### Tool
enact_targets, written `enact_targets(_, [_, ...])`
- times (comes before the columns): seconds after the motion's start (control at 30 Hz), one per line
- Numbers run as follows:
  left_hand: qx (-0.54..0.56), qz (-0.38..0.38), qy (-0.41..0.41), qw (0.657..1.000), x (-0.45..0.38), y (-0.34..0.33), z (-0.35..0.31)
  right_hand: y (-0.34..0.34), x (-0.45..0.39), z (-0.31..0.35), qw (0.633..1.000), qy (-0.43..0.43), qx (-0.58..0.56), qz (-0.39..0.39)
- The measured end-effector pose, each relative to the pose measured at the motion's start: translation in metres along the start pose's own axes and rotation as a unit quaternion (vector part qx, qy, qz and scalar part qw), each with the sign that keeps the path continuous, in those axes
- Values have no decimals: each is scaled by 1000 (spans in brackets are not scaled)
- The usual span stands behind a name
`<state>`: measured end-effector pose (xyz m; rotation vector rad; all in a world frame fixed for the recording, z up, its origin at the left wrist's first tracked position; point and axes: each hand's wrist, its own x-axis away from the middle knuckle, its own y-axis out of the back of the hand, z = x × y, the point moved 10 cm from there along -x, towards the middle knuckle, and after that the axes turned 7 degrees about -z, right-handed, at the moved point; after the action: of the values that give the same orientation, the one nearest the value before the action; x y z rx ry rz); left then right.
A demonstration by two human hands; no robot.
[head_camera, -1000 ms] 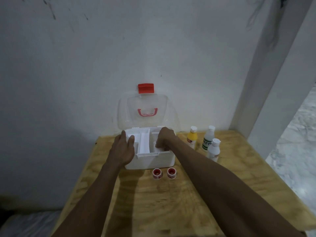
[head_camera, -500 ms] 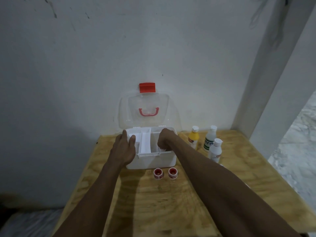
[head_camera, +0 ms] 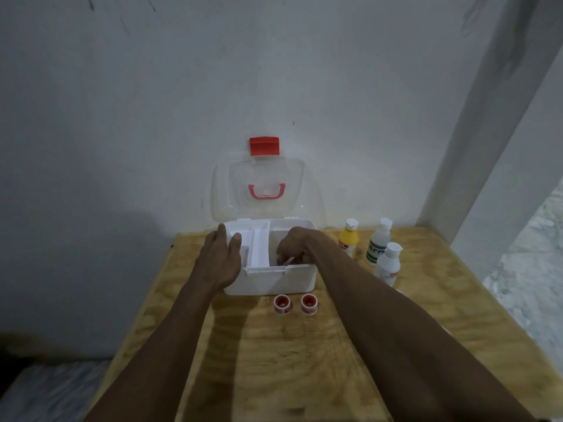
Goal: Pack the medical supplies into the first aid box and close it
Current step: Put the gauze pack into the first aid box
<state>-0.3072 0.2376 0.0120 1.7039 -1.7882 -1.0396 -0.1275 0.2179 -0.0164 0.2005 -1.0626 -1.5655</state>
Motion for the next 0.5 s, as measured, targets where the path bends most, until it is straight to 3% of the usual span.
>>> enact_targets(0.5, [-5,3,1,1000,0,-1,-1,-3,5,-5,996,-20,-85,15])
